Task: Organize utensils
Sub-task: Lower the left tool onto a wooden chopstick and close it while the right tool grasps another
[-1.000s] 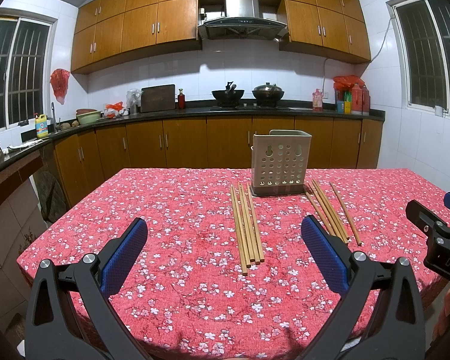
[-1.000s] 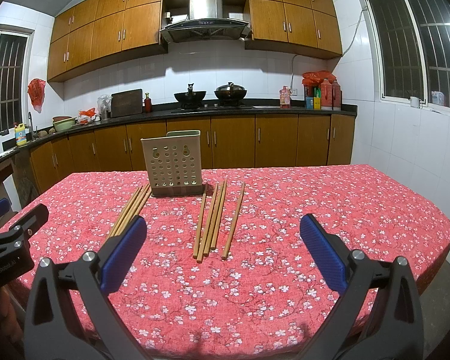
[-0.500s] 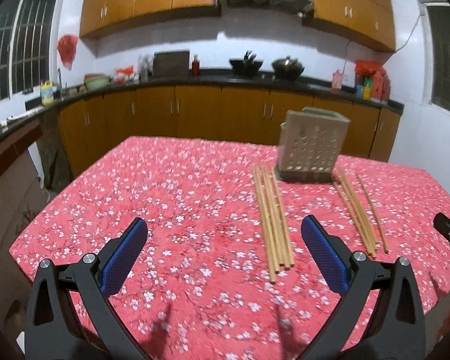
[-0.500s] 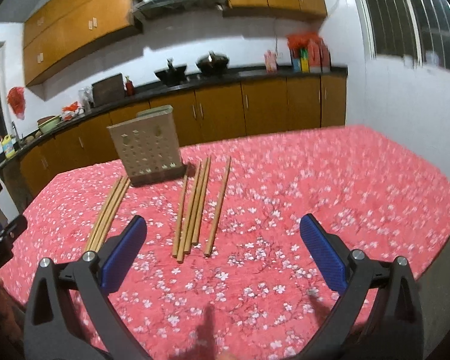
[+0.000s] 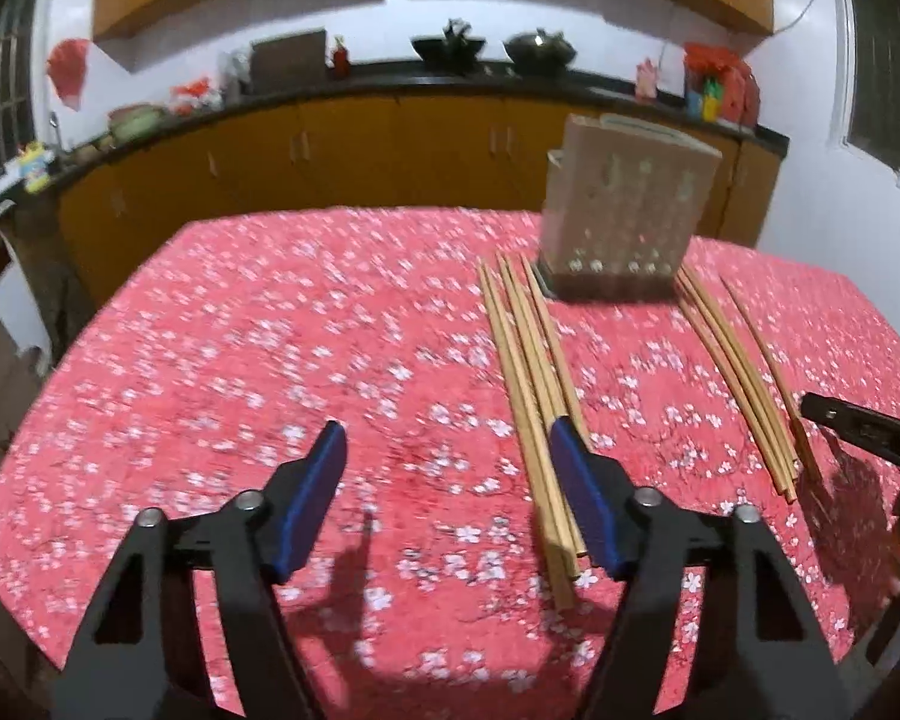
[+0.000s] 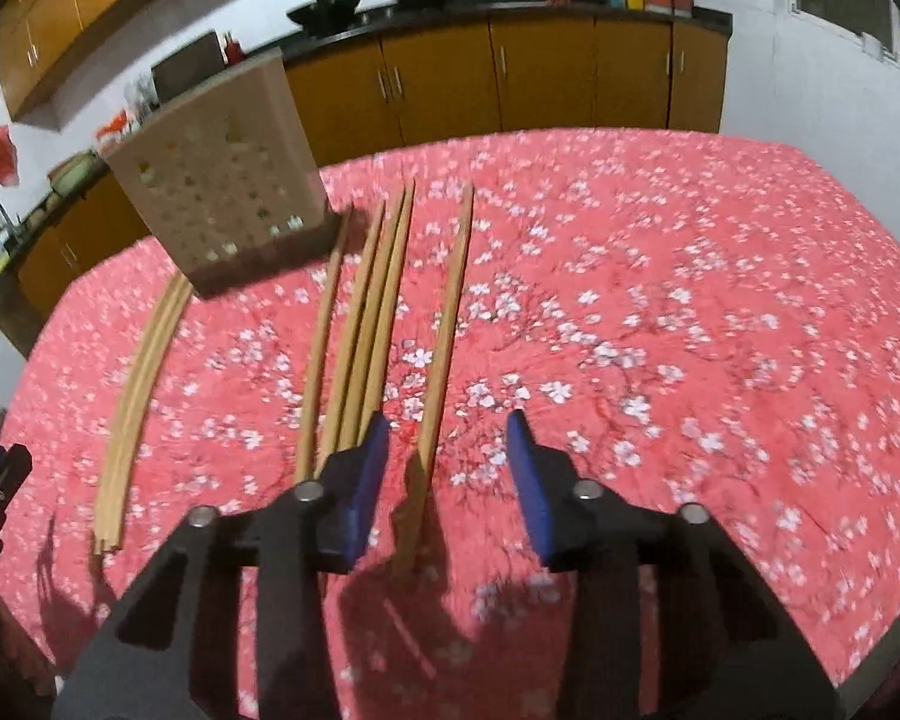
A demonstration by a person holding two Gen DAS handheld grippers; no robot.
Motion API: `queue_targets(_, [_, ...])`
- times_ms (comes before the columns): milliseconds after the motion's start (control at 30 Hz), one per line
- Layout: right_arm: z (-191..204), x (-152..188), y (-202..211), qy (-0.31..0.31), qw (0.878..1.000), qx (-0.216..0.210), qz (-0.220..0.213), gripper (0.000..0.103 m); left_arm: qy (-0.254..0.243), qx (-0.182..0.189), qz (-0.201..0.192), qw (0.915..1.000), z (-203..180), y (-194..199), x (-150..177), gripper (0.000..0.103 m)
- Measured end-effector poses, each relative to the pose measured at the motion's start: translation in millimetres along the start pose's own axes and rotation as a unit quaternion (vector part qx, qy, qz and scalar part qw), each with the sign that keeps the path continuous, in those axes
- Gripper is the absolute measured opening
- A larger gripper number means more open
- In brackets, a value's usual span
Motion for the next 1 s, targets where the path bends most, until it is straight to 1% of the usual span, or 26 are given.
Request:
queue_targets(33, [-1.6,-0.6,-4.1,-0.001,1.000,-0.002,0.007,0.028,0.003,0.007,0.012,0.9999,-0.6,-5.5,0.8,0.059])
queue_targets(67, [-2.1,-0.7,-5.1,0.001,1.000,-0.001,0.003,0.026,0.005,0.012,0.022,0.9997,-1.1,-9.8,1.6,0.057])
queue_targets(100, [-0.8,-0.4,-6.3,0.010,1.000,0.007,0.003,0.020,0.007,0.016,0.033,0.9993,-2.2,-14.6,2.3,0.051])
queue_targets(133, [-0.7,-1.0,-7.1,0.015,1.000,0.012,0.000,0.019,0.008,0.019,0.040,0.9990,-4.0,-18.9,2.2,0.046])
queue_targets(167, [-1.2,-1.6,-9.0,0.017,1.000,0.015,0.001,0.014,0.009,0.024,0.049,0.9985,-4.8,-22.9,3.1,0.044])
queue_targets(233, [-4.2,-1.5,-8.6,0.013,1.000,0.013,0.001,0.010,0.009,0.031,0.061,0.9976,-8.2,-30.1,4.6,0.038])
queue_targets(367, [-5.9,-1.1,-9.0,0.008,1.000,0.009,0.000,0.009,0.009,0.047,0.081,0.9956,-14.1,-37.1,8.2,0.035])
queue_targets(433, [-5.7,-0.8,-8.0,0.012,1.000,0.014,-0.001,0.009,0.006,0.046,0.089,0.9950,-15.6,-41.3,9.1,0.030])
queue_targets(533, [-6.7,-1.5,-6.7,0.015,1.000,0.018,-0.002,0.009,0.001,0.038,0.101,0.9942,-16.2,-47.9,12.0,0.027])
queue_targets(767, [-4.5,-0.5,-7.3,0.017,1.000,0.021,-0.002,0.010,-0.002,0.039,0.104,0.9938,-16.2,-51.4,11.4,0.027])
queue_targets(867, [0.7,-0.4,-8.4,0.023,0.999,0.024,-0.004,0.011,-0.009,0.038,0.109,0.9933,-21.2,-56.6,12.5,0.023])
queue_targets(933, [0.6,-0.4,-8.4,0.024,0.999,0.025,-0.005,0.011,-0.011,0.033,0.111,0.9933,-23.8,-62.5,12.5,0.019])
queue_targets(1000, [0.0,-0.3,-8.1,0.024,0.999,0.024,-0.005,0.011,-0.017,0.028,0.109,0.9935,-25.5,-63.6,12.6,0.018])
Point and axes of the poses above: each gripper's, at about its wrist camera, not at the fingertips, and y roughly against the way its jaws point, z to its left, x to its underside, the point moved 5 cm from there along -y, roughly the way its jaws point, and after that the axes turned 12 degrees about y, right-handed, at the moved point
